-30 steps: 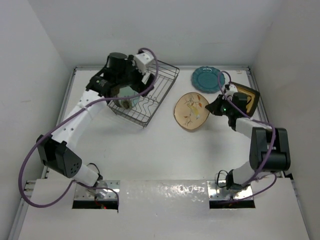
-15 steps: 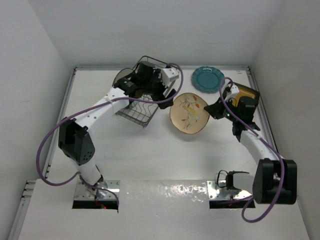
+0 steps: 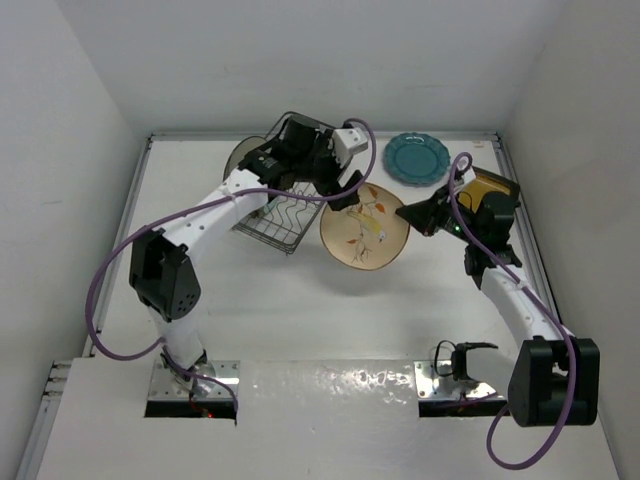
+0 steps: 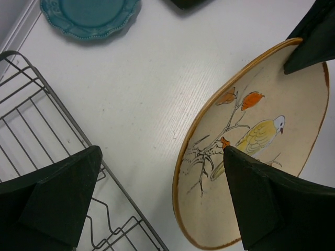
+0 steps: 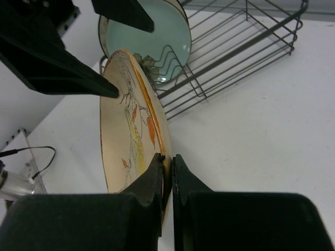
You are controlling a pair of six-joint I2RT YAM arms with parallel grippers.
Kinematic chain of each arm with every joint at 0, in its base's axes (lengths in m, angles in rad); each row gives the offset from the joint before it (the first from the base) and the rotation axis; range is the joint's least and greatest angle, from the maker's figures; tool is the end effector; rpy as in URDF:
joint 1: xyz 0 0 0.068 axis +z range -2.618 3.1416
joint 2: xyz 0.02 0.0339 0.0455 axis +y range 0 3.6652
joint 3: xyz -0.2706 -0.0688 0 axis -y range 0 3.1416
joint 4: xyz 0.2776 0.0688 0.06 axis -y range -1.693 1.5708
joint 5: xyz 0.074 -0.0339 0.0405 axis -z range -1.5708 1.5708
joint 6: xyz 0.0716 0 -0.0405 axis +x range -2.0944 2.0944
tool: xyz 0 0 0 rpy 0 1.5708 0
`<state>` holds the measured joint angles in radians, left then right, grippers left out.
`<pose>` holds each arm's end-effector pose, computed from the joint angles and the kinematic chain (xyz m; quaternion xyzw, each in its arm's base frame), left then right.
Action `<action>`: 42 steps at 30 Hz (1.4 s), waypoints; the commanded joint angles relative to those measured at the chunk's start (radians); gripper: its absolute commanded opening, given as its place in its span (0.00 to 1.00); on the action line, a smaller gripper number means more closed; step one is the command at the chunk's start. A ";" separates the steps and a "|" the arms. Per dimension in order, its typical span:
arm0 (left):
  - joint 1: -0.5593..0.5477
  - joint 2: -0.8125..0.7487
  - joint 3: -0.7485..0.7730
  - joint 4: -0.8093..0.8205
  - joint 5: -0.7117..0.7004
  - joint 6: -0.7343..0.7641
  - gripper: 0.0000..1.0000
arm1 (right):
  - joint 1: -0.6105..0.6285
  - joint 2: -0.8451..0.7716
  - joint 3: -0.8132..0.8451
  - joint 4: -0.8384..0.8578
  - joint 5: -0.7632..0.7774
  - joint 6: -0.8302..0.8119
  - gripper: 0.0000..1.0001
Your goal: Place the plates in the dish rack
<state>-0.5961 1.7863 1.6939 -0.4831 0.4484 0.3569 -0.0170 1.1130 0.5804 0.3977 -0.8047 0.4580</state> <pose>0.3765 -0.2929 0.3366 0.4873 0.7126 -0.2495 0.4388 0.2934 0.0466 0.2503 -0.0873 0.7342 0.4202 0.5261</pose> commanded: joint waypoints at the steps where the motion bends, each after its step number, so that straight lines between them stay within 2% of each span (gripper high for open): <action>1: 0.001 -0.004 0.006 0.038 0.030 -0.009 0.97 | 0.002 -0.042 0.062 0.234 -0.079 0.112 0.00; 4: 0.001 0.002 -0.011 0.051 0.035 -0.012 0.90 | 0.002 -0.030 0.055 0.314 -0.102 0.168 0.00; 5: 0.001 0.005 -0.010 0.043 0.044 -0.015 0.75 | 0.002 -0.028 0.055 0.320 -0.102 0.169 0.00; 7: -0.001 0.010 -0.005 0.018 0.096 -0.022 0.60 | 0.002 -0.022 0.056 0.319 -0.102 0.168 0.00; 8: 0.001 0.009 -0.005 0.012 0.137 -0.027 0.42 | 0.002 -0.021 0.056 0.320 -0.102 0.168 0.00; 10: 0.001 -0.001 -0.008 -0.005 0.171 -0.041 0.20 | 0.002 -0.018 0.055 0.322 -0.102 0.166 0.00; 11: 0.001 -0.007 -0.010 -0.006 0.186 -0.058 0.03 | 0.002 -0.015 0.055 0.319 -0.099 0.166 0.00; 12: 0.001 -0.021 -0.019 -0.005 0.190 -0.068 0.00 | 0.002 -0.010 0.055 0.316 -0.096 0.163 0.00; 15: 0.001 -0.056 -0.051 0.012 0.199 -0.111 0.00 | 0.002 0.004 0.053 0.310 -0.096 0.162 0.00; 19: 0.002 -0.137 -0.125 0.104 0.119 -0.209 0.00 | 0.002 0.028 0.045 0.252 -0.065 0.140 0.00; 20: 0.002 -0.145 -0.132 0.107 0.095 -0.225 0.00 | 0.002 0.036 0.061 0.218 -0.048 0.110 0.06; 21: 0.001 -0.149 -0.132 0.110 0.041 -0.257 0.00 | 0.002 0.045 0.073 0.108 0.002 0.087 0.16; 22: 0.002 -0.159 -0.132 0.110 0.012 -0.269 0.00 | 0.002 0.065 0.113 0.030 0.039 0.021 0.39; 24: 0.002 -0.169 -0.132 0.113 -0.061 -0.306 0.00 | 0.002 0.083 0.153 -0.156 0.151 -0.036 0.56; 25: 0.001 -0.174 -0.137 0.115 -0.079 -0.314 0.00 | 0.002 0.091 0.166 -0.193 0.182 -0.066 0.67; 26: 0.001 -0.177 -0.137 0.118 -0.097 -0.322 0.00 | 0.002 0.094 0.176 -0.216 0.211 -0.073 0.70; 32: 0.027 -0.211 -0.100 0.112 -0.322 -0.320 0.00 | 0.002 0.039 0.133 -0.217 0.360 -0.061 0.77; 34: 0.050 -0.231 -0.080 0.117 -0.341 -0.334 0.00 | 0.002 0.027 0.124 -0.220 0.381 -0.071 0.77; 37: 0.085 -0.246 -0.028 0.098 -0.440 -0.338 0.00 | 0.002 0.019 0.116 -0.218 0.381 -0.074 0.77; 38: 0.094 -0.246 -0.016 0.097 -0.555 -0.345 0.00 | 0.002 0.019 0.111 -0.211 0.380 -0.074 0.77; 42: 0.094 -0.283 -0.061 0.176 -0.764 -0.286 0.00 | 0.002 0.034 0.081 -0.172 0.374 -0.044 0.77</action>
<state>-0.5098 1.6234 1.5951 -0.5053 -0.1047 0.0597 -0.0170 1.1507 0.6884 0.1829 -0.4465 0.4046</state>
